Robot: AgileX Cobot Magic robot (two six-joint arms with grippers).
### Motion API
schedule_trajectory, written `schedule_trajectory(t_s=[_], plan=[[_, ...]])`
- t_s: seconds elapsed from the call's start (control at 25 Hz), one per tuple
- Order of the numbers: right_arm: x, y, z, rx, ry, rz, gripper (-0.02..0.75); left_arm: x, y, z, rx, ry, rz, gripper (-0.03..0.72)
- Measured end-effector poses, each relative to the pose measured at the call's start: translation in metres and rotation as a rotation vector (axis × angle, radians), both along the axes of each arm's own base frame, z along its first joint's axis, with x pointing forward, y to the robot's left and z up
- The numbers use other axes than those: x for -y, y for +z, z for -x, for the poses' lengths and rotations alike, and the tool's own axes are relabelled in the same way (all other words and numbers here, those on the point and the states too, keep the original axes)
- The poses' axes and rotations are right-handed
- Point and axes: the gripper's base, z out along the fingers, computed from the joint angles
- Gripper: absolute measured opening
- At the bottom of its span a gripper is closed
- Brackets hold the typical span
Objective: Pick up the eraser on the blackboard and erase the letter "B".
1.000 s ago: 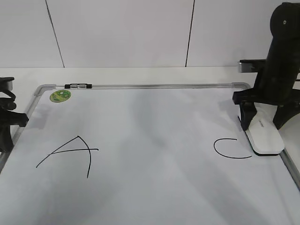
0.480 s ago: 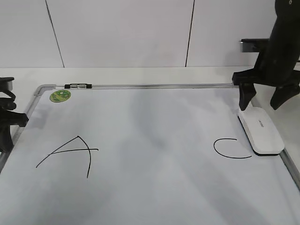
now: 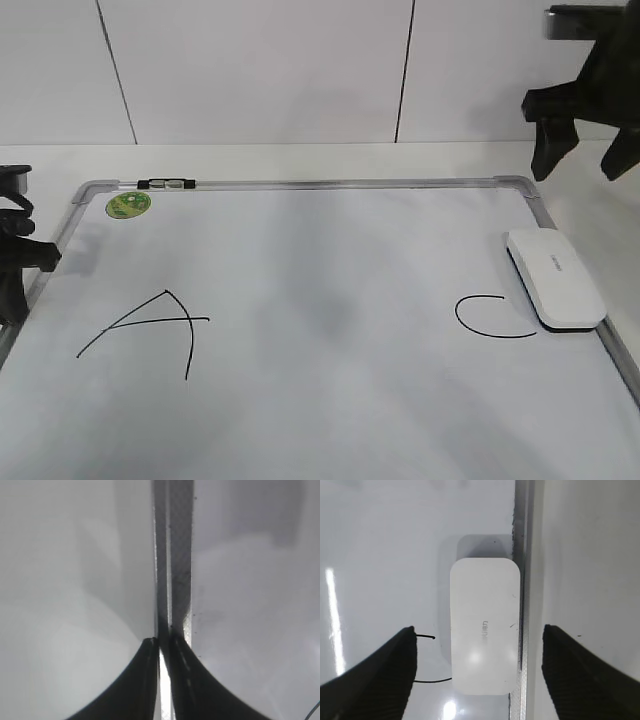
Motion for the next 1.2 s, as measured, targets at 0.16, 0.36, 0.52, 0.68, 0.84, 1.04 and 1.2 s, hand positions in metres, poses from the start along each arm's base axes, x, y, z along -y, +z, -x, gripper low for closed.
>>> schedule_trajectory(t_s=[0.16,0.36,0.52,0.68,0.84,1.04,1.2], plan=[[0.001,0.019,0.009,0.049,0.000,-0.005,0.594,0.000,0.000,0.000,0.000,0.000,0.000,0.165],[0.002,0.031,0.015,0.078,0.000,-0.009,0.593,0.000,0.002,-0.002,-0.006,-0.001,0.000,0.271],[0.003,0.037,0.019,0.094,0.000,-0.006,0.593,0.001,0.015,-0.008,-0.021,-0.005,0.003,0.285],[0.004,0.051,0.027,0.130,0.000,-0.010,0.593,0.000,0.042,-0.012,-0.041,-0.022,-0.011,0.288],[0.006,0.066,0.045,0.164,0.000,-0.012,0.593,-0.002,0.059,-0.007,-0.094,-0.033,-0.025,0.290],[0.009,0.085,0.083,0.212,0.000,-0.026,0.592,-0.002,0.080,0.003,-0.050,-0.031,-0.019,0.287],[0.012,0.094,0.121,0.241,-0.002,-0.046,0.592,-0.001,0.098,0.027,-0.013,-0.025,-0.002,0.287]])
